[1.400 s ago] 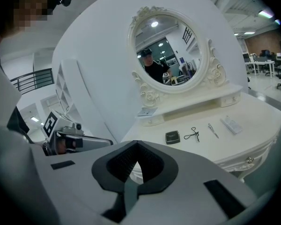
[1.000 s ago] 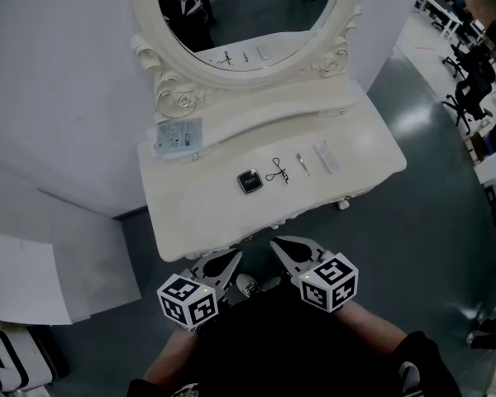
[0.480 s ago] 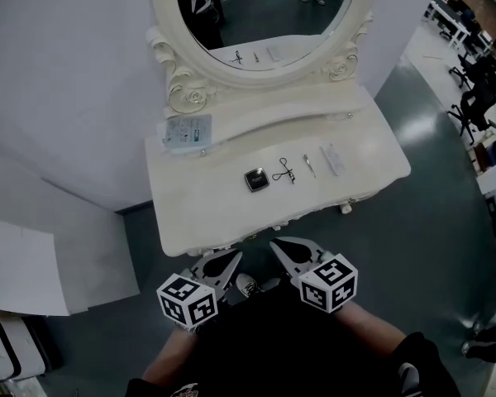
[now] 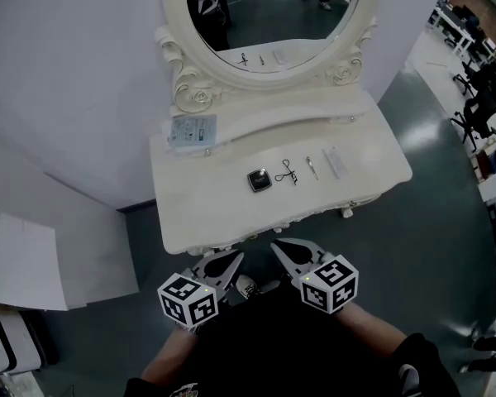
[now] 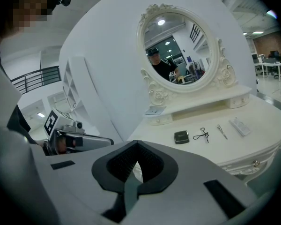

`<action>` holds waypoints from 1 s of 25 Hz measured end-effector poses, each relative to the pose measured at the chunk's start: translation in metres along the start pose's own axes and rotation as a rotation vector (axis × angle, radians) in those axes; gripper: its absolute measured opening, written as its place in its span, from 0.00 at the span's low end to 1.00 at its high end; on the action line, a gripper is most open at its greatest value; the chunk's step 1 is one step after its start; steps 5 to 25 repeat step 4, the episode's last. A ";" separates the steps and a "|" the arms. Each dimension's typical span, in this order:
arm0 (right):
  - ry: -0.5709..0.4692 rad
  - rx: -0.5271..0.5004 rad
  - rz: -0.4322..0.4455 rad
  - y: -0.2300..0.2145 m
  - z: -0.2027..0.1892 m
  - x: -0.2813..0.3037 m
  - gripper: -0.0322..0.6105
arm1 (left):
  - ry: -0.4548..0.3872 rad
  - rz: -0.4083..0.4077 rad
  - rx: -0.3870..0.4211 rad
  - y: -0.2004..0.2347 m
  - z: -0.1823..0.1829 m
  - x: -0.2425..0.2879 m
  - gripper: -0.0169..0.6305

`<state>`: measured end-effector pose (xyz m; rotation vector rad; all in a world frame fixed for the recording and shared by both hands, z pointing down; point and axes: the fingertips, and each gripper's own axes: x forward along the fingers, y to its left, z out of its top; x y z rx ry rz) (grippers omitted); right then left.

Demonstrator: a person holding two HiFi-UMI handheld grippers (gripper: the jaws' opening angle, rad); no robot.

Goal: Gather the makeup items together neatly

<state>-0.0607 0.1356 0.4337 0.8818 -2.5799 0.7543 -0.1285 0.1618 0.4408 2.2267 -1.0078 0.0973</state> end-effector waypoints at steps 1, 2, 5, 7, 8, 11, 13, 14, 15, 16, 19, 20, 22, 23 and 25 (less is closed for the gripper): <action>-0.002 -0.001 0.001 0.000 0.000 -0.001 0.10 | 0.000 0.000 0.002 -0.001 0.000 0.000 0.04; -0.004 -0.001 0.003 -0.001 0.001 -0.002 0.10 | -0.001 0.001 0.004 -0.002 0.000 0.000 0.04; -0.007 0.001 0.004 -0.002 0.001 -0.004 0.10 | -0.002 0.002 0.009 -0.004 0.000 0.000 0.04; -0.007 0.001 0.004 -0.002 0.001 -0.004 0.10 | -0.002 0.002 0.009 -0.004 0.000 0.000 0.04; -0.007 0.001 0.004 -0.002 0.001 -0.004 0.10 | -0.002 0.002 0.009 -0.004 0.000 0.000 0.04; -0.007 0.001 0.004 -0.002 0.001 -0.004 0.10 | -0.002 0.002 0.009 -0.004 0.000 0.000 0.04; -0.007 0.001 0.004 -0.002 0.001 -0.004 0.10 | -0.002 0.002 0.009 -0.004 0.000 0.000 0.04; -0.007 0.001 0.004 -0.002 0.001 -0.004 0.10 | -0.002 0.002 0.009 -0.004 0.000 0.000 0.04; -0.007 0.001 0.004 -0.002 0.001 -0.004 0.10 | -0.002 0.002 0.009 -0.004 0.000 0.000 0.04; -0.007 0.001 0.004 -0.002 0.001 -0.004 0.10 | -0.002 0.002 0.009 -0.004 0.000 0.000 0.04; -0.007 0.001 0.004 -0.002 0.001 -0.004 0.10 | -0.002 0.002 0.009 -0.004 0.000 0.000 0.04; -0.007 0.001 0.004 -0.002 0.001 -0.004 0.10 | -0.002 0.002 0.009 -0.004 0.000 0.000 0.04; -0.007 0.001 0.004 -0.002 0.001 -0.004 0.10 | -0.002 0.002 0.009 -0.004 0.000 0.000 0.04; -0.007 0.001 0.004 -0.002 0.001 -0.004 0.10 | -0.002 0.002 0.009 -0.004 0.000 0.000 0.04; -0.007 0.001 0.004 -0.002 0.001 -0.004 0.10 | -0.002 0.002 0.009 -0.004 0.000 0.000 0.04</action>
